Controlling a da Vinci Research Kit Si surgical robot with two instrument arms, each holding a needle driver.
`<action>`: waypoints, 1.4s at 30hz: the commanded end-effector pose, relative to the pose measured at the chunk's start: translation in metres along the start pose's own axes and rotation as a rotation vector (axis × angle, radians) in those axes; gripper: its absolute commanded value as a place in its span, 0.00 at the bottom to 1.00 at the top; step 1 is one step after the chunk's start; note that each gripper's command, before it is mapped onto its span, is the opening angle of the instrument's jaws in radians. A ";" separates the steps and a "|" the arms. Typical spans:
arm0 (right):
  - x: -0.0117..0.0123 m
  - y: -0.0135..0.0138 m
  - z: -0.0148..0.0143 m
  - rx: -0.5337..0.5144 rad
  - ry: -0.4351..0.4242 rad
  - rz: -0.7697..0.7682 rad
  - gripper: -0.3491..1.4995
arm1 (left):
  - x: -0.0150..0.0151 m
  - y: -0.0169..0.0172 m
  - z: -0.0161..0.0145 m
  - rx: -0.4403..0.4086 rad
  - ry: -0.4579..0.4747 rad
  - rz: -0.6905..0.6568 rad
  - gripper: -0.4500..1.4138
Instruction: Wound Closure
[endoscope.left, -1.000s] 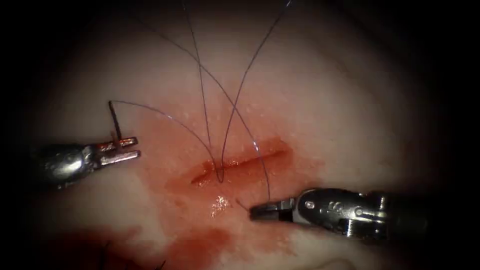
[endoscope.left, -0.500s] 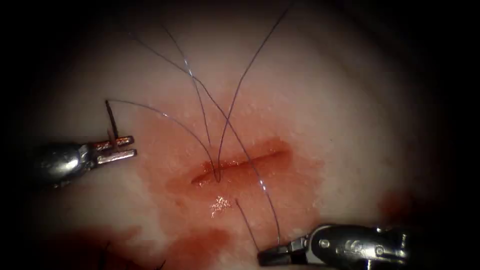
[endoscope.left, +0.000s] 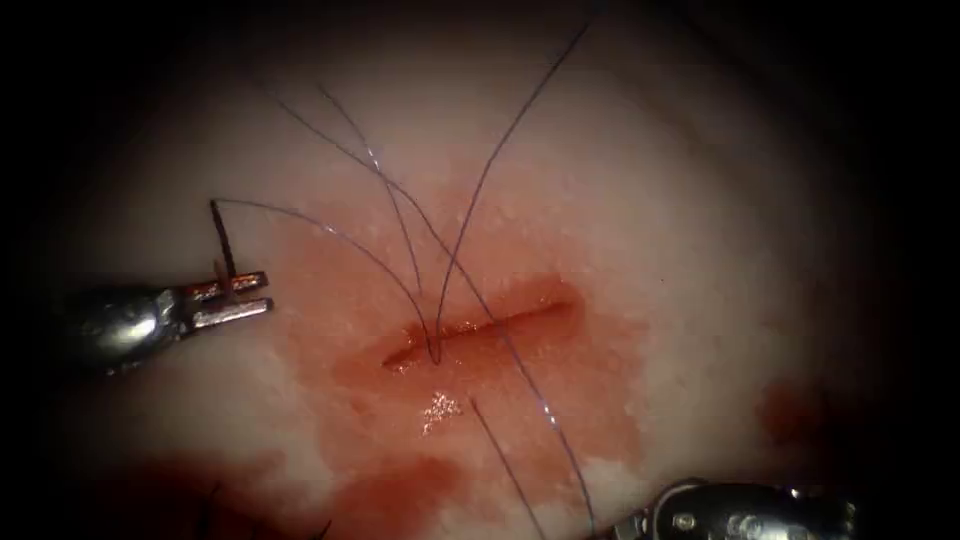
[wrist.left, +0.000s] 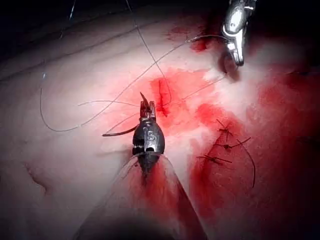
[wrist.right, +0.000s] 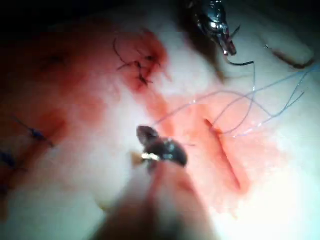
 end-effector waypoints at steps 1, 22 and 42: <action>0.0002 0.0002 0.0007 -0.003 0.009 -0.005 0.00 | -0.0005 0.0001 0.0007 0.000 0.000 -0.001 0.00; 0.0012 0.0043 -0.0016 -0.276 0.135 0.060 0.90 | 0.0021 0.0001 0.0019 0.015 -0.012 -0.027 0.00; 0.0015 0.0058 -0.0113 -0.513 0.349 0.137 0.90 | 0.0094 -0.0046 0.0094 0.019 -0.034 0.061 0.00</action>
